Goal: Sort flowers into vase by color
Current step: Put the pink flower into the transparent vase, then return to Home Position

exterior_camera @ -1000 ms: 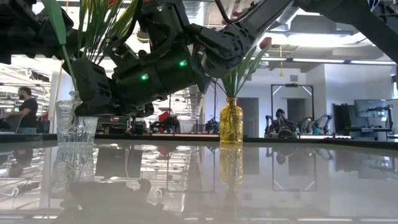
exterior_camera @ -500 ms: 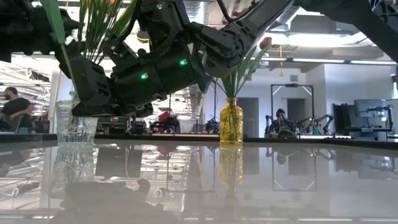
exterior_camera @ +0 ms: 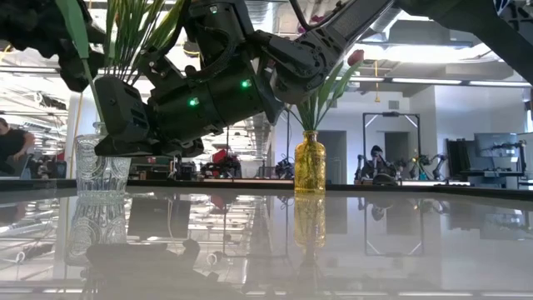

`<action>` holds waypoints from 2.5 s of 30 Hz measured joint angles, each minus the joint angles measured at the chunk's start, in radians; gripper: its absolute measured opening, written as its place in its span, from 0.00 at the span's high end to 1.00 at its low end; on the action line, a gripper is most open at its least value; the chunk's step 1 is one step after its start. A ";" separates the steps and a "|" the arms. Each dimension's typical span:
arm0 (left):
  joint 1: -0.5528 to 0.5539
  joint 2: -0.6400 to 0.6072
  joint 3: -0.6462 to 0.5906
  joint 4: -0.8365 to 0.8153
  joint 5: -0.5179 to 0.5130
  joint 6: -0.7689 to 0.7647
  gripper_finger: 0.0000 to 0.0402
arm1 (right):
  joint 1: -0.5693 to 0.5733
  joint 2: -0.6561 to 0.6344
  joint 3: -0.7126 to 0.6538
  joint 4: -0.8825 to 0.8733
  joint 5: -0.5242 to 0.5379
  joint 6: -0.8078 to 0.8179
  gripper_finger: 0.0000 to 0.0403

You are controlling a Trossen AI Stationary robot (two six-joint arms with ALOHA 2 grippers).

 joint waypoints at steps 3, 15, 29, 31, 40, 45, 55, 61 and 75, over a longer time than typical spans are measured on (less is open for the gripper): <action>-0.001 0.048 0.017 -0.049 -0.002 0.008 0.56 | 0.000 0.000 0.000 0.000 0.000 0.000 0.86; -0.009 0.285 0.149 -0.328 0.020 0.159 0.56 | 0.000 -0.002 0.000 -0.025 -0.001 -0.006 0.86; -0.047 0.476 0.548 -0.843 -0.246 0.397 0.56 | 0.008 -0.152 -0.001 -0.425 -0.004 -0.052 0.86; -0.047 0.488 0.603 -0.903 -0.305 0.397 0.56 | 0.008 -0.184 -0.001 -0.514 -0.004 -0.045 0.86; -0.047 0.485 0.748 -0.890 -0.835 0.393 0.56 | 0.042 -0.349 -0.051 -0.889 0.011 -0.026 0.86; -0.046 0.446 0.661 -0.649 -0.996 0.434 0.56 | 0.046 -0.520 -0.294 -0.849 0.062 0.020 0.86; -0.045 0.418 0.432 -0.258 -1.550 0.489 0.56 | 0.013 -0.900 -0.879 -0.299 0.107 0.071 0.86; -0.001 0.431 0.330 -0.004 -1.566 0.585 0.56 | -0.017 -1.039 -1.045 -0.174 0.109 0.071 0.86; 0.257 0.434 0.099 0.521 -0.898 0.394 0.56 | -0.168 -1.147 -1.369 0.437 0.029 -0.022 0.86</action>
